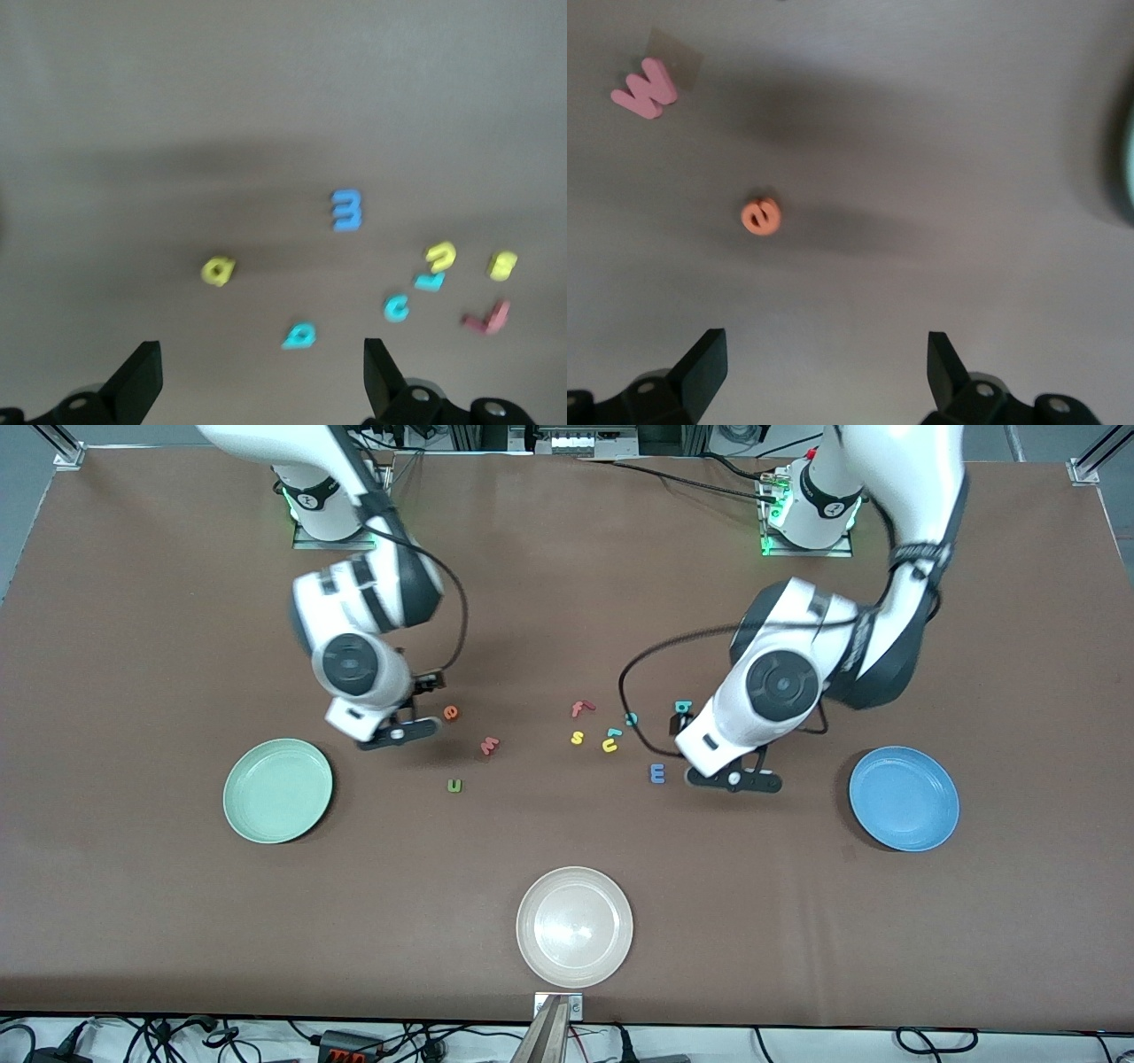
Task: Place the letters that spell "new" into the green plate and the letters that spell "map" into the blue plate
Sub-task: 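Grasp blue m with the left gripper while the right gripper grasps orange e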
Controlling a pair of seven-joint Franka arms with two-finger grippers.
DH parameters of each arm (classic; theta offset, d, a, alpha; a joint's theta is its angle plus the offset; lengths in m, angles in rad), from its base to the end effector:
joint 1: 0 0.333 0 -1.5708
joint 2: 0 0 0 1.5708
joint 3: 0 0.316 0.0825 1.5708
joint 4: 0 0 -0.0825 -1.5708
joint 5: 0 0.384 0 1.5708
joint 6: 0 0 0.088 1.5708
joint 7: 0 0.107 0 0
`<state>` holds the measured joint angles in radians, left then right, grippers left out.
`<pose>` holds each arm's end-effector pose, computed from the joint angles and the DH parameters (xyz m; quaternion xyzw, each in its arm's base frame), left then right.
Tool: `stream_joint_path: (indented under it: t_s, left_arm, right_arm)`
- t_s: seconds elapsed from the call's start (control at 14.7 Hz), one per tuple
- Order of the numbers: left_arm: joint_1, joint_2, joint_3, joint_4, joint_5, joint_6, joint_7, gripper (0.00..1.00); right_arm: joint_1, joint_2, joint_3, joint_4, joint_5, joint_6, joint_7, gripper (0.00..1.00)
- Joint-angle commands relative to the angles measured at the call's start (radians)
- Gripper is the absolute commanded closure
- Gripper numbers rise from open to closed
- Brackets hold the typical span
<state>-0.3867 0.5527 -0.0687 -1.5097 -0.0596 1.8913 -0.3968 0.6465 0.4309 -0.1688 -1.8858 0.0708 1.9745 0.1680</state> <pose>0.6137 -0.2978 0.3307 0.9952 -0.0139 -0.0962 0.0066 0.5223 0.2797 0.2585 0.9767 0.1347 -0.1561 0.0587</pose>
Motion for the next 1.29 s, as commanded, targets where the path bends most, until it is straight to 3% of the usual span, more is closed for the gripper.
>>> stream_joint_path:
  t_s: [0.0, 0.14, 0.34, 0.48, 0.54, 0.61, 0.89, 1.23]
  left_arm:
    - [0.003, 0.096, 0.007, 0.026, -0.058, 0.115, -0.027, 0.00]
    - [-0.003, 0.133, 0.006, 0.025, -0.060, 0.182, -0.031, 0.00]
    - [-0.046, 0.174, 0.006, -0.032, -0.062, 0.322, -0.100, 0.00]
    - [-0.061, 0.205, 0.006, -0.059, -0.057, 0.388, -0.100, 0.00]
    - [-0.063, 0.217, 0.006, -0.063, -0.049, 0.409, -0.093, 0.00]
    - [-0.066, 0.222, 0.006, -0.064, -0.048, 0.417, -0.085, 0.05]
    - [-0.078, 0.224, 0.007, -0.084, -0.048, 0.416, -0.083, 0.43]
    - [-0.084, 0.234, 0.007, -0.096, -0.002, 0.419, -0.085, 0.84]
  right_arm:
    - [-0.001, 0.063, -0.009, 0.000, 0.006, 0.052, -0.011, 0.00]
    - [0.010, 0.094, -0.008, -0.001, 0.007, 0.084, -0.016, 0.02]
    - [0.007, 0.111, 0.017, -0.004, 0.017, 0.110, -0.015, 0.14]
    - [0.005, 0.109, 0.018, -0.004, 0.108, 0.112, -0.016, 0.16]
    - [0.013, 0.111, 0.017, -0.004, 0.113, 0.119, -0.016, 0.17]
    - [0.016, 0.112, 0.017, -0.004, 0.115, 0.133, -0.016, 0.18]
    - [0.018, 0.140, 0.018, -0.004, 0.115, 0.181, -0.012, 0.25]
    - [0.021, 0.144, 0.018, -0.004, 0.121, 0.187, -0.007, 0.26]
